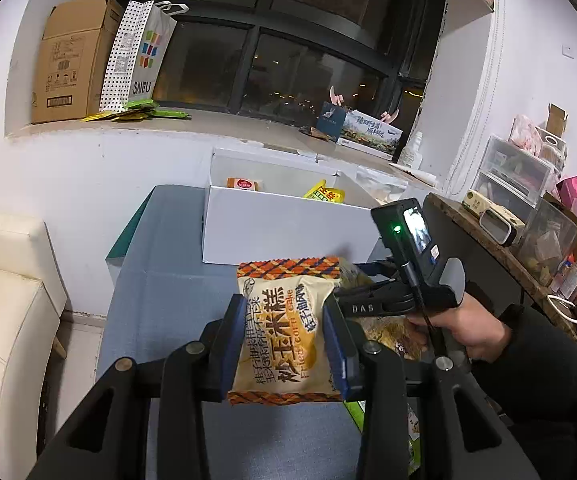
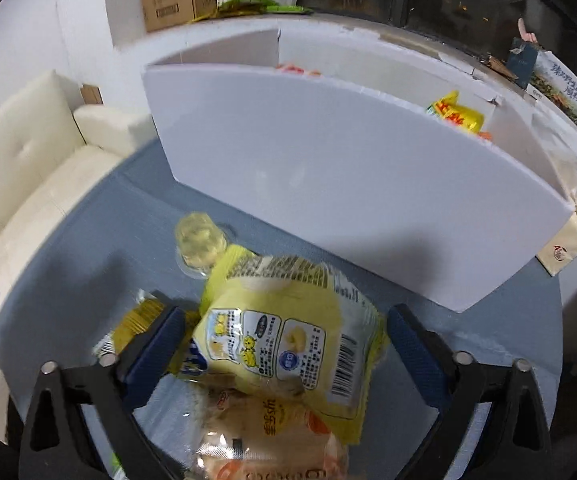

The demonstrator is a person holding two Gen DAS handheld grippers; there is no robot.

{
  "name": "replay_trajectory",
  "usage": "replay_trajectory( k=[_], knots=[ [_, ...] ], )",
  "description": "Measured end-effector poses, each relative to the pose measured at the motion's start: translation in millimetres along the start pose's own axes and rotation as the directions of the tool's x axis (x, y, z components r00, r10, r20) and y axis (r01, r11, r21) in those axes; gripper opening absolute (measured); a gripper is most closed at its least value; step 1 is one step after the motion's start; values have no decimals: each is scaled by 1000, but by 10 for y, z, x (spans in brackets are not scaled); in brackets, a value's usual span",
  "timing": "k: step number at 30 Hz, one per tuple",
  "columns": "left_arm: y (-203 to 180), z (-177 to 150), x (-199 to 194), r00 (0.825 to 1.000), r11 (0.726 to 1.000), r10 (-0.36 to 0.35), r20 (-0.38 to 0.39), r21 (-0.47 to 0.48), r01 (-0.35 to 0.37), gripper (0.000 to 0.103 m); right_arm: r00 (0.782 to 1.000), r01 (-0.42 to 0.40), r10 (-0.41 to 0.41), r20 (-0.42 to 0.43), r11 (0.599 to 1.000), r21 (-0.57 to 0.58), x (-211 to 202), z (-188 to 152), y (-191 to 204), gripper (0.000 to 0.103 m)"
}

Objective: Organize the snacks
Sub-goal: 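Grasp the small checkered cake pack with the left tool while the right tool grasps the yellow bag, then carry both packs over the white box and open both tools to drop them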

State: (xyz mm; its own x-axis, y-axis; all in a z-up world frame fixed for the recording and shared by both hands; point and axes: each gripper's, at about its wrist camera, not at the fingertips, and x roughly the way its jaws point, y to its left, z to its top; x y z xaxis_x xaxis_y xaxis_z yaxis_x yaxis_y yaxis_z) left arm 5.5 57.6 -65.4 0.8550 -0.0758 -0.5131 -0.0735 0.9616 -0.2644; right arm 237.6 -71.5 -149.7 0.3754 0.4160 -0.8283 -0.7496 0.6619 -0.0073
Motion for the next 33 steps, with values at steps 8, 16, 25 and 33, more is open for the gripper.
replay_trajectory(
  k=[8, 16, 25, 33],
  knots=[
    [-6, 12, 1, 1000, 1000, -7, 11, -3, 7, 41, 986, -94, 79, 143, 991, 99, -481, -143, -205, 56],
    [-71, 433, 143, 996, 998, -69, 63, 14, 68, 41, 920, -163, 81, 383, 968, 188, -1557, -475, -496, 56],
    [-106, 1664, 1078, 996, 997, -44, 75, 63, 39, 41, 877, -112, -16, 480, 965, 236, -1875, 229, -805, 56],
    [123, 1959, 2190, 995, 998, 52, -87, 30, -50, 41, 937, -97, -14, 348, 950, 298, -1122, 997, -1084, 57]
  ],
)
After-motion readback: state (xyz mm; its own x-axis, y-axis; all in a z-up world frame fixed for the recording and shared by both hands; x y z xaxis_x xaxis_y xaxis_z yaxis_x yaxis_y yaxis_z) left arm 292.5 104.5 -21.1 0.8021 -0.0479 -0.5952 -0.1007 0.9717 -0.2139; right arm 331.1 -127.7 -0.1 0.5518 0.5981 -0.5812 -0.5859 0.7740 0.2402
